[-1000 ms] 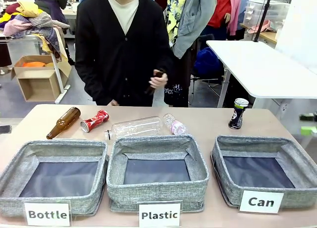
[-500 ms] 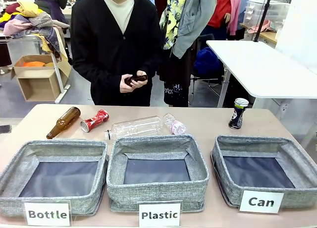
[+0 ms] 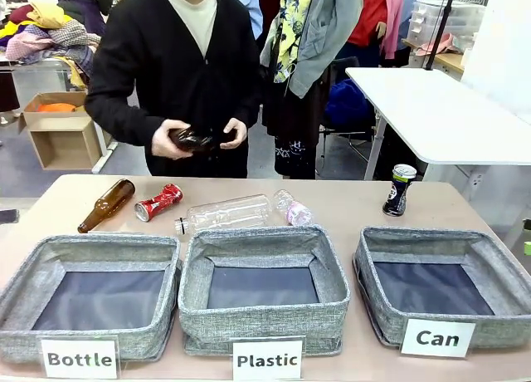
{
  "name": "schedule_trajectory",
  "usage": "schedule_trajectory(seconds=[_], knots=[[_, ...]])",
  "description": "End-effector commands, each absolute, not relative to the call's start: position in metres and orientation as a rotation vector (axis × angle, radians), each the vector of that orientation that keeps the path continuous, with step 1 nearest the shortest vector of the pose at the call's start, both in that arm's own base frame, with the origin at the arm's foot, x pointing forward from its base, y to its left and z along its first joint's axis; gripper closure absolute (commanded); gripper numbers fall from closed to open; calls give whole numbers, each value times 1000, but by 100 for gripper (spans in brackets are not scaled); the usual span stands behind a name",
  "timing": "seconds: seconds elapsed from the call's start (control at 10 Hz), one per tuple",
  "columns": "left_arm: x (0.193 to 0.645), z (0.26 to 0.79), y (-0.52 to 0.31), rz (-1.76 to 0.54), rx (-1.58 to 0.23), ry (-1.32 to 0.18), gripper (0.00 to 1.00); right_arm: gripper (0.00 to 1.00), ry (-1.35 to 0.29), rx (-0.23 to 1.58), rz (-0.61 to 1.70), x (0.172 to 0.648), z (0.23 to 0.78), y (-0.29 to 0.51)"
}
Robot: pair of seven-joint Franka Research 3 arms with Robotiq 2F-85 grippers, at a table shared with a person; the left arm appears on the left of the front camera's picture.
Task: Sort the can waste into the basket.
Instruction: Pick up the can waste from the table and place it in the right Fabric basket.
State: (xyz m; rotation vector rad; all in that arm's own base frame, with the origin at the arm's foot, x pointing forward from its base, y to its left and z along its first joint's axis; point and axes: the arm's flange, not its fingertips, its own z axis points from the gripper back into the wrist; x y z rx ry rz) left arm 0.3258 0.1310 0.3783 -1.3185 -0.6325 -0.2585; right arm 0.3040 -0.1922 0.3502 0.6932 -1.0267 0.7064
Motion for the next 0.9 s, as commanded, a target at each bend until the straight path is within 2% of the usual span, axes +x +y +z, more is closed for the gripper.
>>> schedule_trajectory(seconds=[0.0,0.1,0.2,0.3,0.4,0.6,0.8], knots=[[324,378,131,-283,-1324,-639,0,0,-1031,698,711,305,351,-193],[324,378,131,-283,-1324,-639,0,0,-1027,693,706,304,350,-192],[324,378,131,-283,-1324,-639,0,0,-1126,535,672,292,368,-213],[324,378,131,-283,-1324,-639,0,0,-1182,431,777,306,386,-182],[324,378,131,-283,-1324,-639,0,0,-1238,363,823,334,396,-154],[324,378,131,-283,-1324,-639,0,0,-1150,314,865,387,392,-118],[326,378,131,-258,-1319,-631,0,0,-1206,284,837,421,390,-91]])
